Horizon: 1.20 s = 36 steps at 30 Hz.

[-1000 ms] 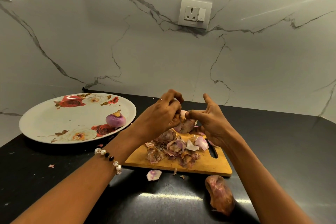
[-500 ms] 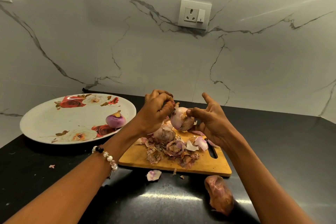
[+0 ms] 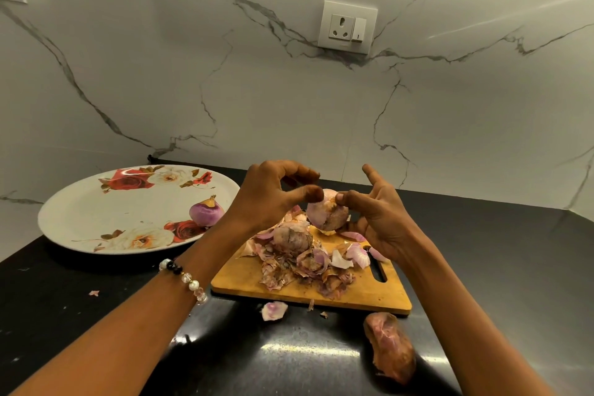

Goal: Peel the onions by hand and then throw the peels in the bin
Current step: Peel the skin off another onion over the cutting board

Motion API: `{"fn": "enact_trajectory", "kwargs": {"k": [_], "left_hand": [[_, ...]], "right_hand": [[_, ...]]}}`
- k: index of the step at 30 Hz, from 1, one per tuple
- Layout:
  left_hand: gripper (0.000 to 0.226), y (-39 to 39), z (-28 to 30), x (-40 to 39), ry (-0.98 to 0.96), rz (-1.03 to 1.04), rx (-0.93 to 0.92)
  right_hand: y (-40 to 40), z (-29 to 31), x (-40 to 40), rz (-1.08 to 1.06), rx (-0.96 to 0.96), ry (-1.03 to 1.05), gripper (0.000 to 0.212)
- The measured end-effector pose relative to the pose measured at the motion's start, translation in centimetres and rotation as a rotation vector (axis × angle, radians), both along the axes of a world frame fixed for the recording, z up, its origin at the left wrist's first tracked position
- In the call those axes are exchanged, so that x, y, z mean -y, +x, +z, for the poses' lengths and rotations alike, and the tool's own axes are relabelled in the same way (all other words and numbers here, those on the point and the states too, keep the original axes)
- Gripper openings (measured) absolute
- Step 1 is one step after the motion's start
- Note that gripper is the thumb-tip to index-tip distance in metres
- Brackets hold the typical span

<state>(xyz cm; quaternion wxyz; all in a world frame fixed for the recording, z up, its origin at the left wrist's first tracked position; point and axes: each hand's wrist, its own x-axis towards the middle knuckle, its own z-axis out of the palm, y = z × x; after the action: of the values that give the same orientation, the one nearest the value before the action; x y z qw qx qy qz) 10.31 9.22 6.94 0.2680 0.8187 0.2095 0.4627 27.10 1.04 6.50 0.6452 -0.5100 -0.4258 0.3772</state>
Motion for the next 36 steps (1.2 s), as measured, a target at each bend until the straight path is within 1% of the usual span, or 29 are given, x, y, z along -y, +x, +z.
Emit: {"fn": "enact_trajectory", "kwargs": {"k": [3,6,9,13,18,23,27,30,32,36], "left_hand": [[0.042,-0.2,0.0,0.0,-0.008,-0.002,-0.076],[0.044,-0.3,-0.2,-0.2,-0.035,-0.007,-0.14],[0.044,-0.4,-0.2,-0.3,-0.046,-0.024,-0.167],[0.047,-0.6,0.0,-0.2,-0.042,-0.07,-0.206],[0.045,-0.6,-0.1,-0.4,0.003,-0.074,-0.26],[0.04,-0.7,-0.1,-0.8,0.04,-0.029,-0.274],[0.039,-1.0,-0.1,-0.9,-0.039,-0.049,-0.236],[0.046,-1.0,0.1,-0.7,-0.074,-0.102,-0.251],[0.051,-0.9,0.1,-0.5,-0.062,-0.121,-0.272],[0.046,-0.8,-0.1,-0.7,-0.024,-0.105,-0.29]], "right_hand": [[0.2,-0.1,0.0,0.035,0.0,0.021,0.097],[0.3,-0.1,0.2,0.043,0.059,0.029,0.1],[0.4,-0.1,0.1,0.046,0.119,0.017,0.104],[0.4,-0.1,0.2,0.074,0.139,-0.003,0.105],[0.2,-0.2,0.3,0.093,0.165,-0.023,0.104],[0.0,-0.2,0.3,0.123,0.163,-0.037,0.103],[0.3,-0.1,0.3,0.113,0.167,-0.034,0.106],[0.5,-0.1,0.3,0.09,0.186,-0.031,0.108],[0.6,-0.1,0.3,0.093,0.189,-0.031,0.107],[0.5,-0.2,0.2,0.111,0.187,-0.037,0.103]]}}
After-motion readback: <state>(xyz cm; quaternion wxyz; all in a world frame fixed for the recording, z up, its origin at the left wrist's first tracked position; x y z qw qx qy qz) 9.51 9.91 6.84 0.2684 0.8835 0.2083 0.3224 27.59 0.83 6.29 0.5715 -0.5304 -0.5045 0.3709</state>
